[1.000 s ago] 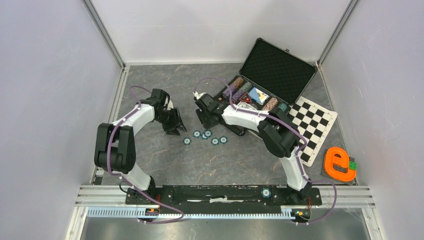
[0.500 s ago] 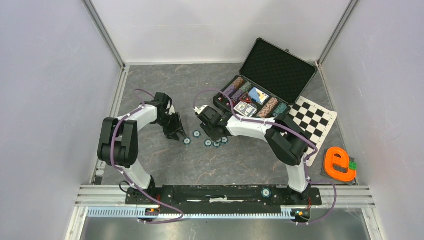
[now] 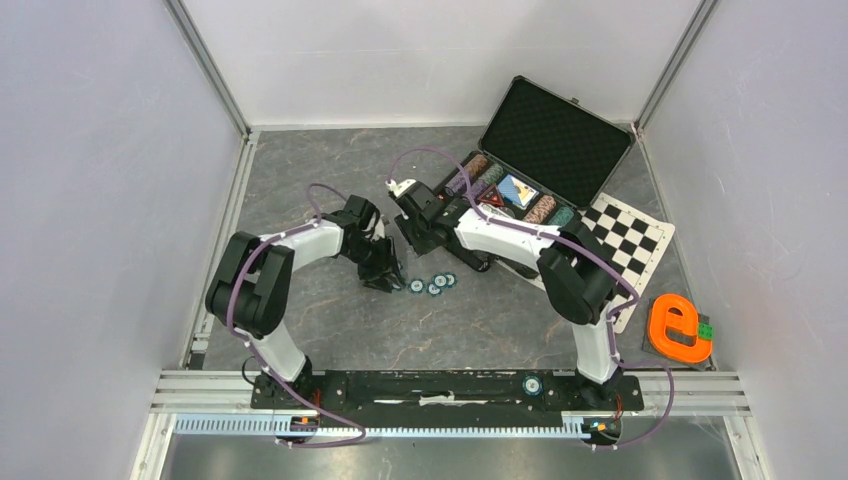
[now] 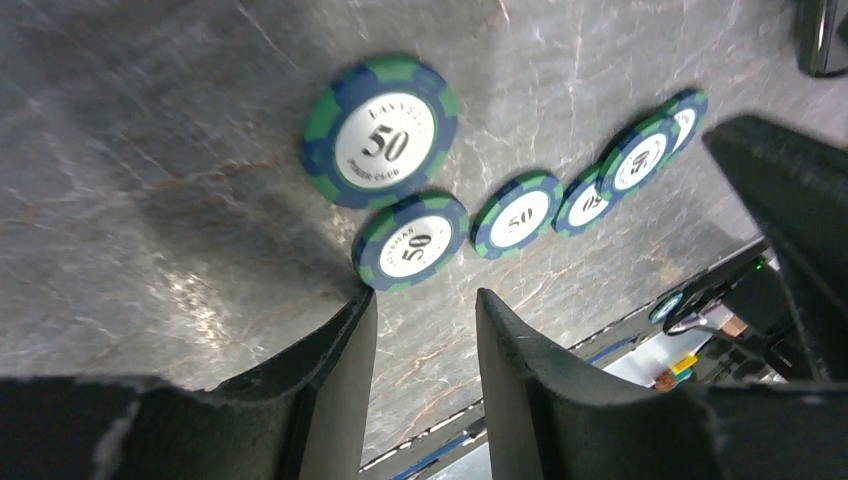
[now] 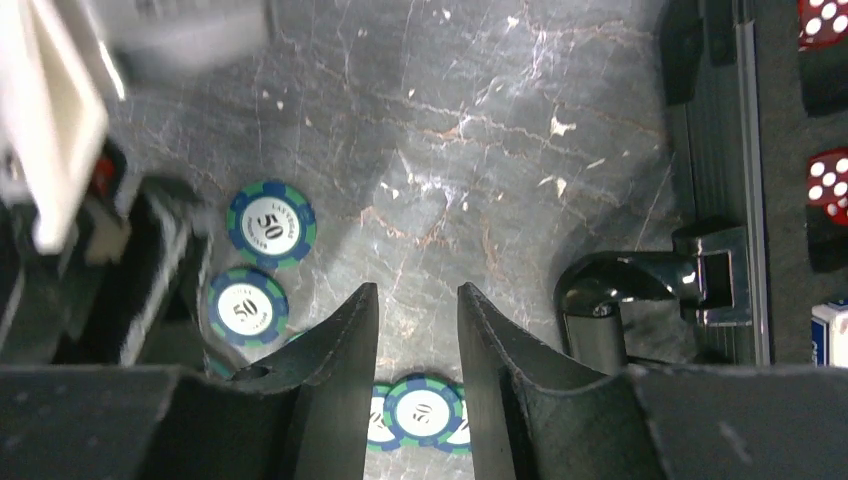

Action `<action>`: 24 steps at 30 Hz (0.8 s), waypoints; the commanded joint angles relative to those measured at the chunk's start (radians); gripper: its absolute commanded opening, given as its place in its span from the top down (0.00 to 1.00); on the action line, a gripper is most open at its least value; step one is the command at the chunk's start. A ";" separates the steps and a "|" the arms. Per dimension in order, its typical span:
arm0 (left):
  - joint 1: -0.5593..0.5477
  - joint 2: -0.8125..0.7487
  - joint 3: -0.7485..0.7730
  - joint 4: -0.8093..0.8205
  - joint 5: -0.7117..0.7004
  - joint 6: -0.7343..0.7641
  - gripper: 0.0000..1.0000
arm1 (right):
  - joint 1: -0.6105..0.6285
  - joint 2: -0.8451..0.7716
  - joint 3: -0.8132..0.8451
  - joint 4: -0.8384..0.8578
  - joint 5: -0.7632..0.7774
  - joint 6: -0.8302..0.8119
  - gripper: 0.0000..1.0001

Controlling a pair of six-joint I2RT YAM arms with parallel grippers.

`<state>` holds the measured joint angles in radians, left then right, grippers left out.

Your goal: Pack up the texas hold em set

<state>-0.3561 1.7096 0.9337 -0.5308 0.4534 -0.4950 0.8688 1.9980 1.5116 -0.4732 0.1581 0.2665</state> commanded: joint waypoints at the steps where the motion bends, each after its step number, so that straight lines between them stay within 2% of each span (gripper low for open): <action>1: 0.015 -0.074 -0.033 0.007 -0.028 -0.032 0.53 | -0.004 0.058 0.055 0.038 -0.055 0.022 0.59; 5: 0.153 -0.169 -0.027 -0.082 -0.027 0.010 0.53 | 0.000 0.115 0.124 0.057 -0.095 0.037 0.59; 12: 0.312 -0.306 -0.011 -0.166 -0.024 0.066 0.50 | 0.025 0.252 0.312 0.043 -0.119 0.034 0.58; 17: 0.351 -0.344 -0.021 -0.173 -0.055 0.082 0.49 | 0.060 0.346 0.434 -0.024 -0.072 0.007 0.58; 24: 0.355 -0.343 -0.008 -0.173 -0.066 0.097 0.46 | 0.099 0.329 0.326 -0.065 -0.029 -0.043 0.59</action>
<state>-0.0059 1.3838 0.8970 -0.6914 0.3943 -0.4442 0.9478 2.3478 1.8935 -0.4904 0.0929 0.2611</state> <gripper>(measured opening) 0.533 0.410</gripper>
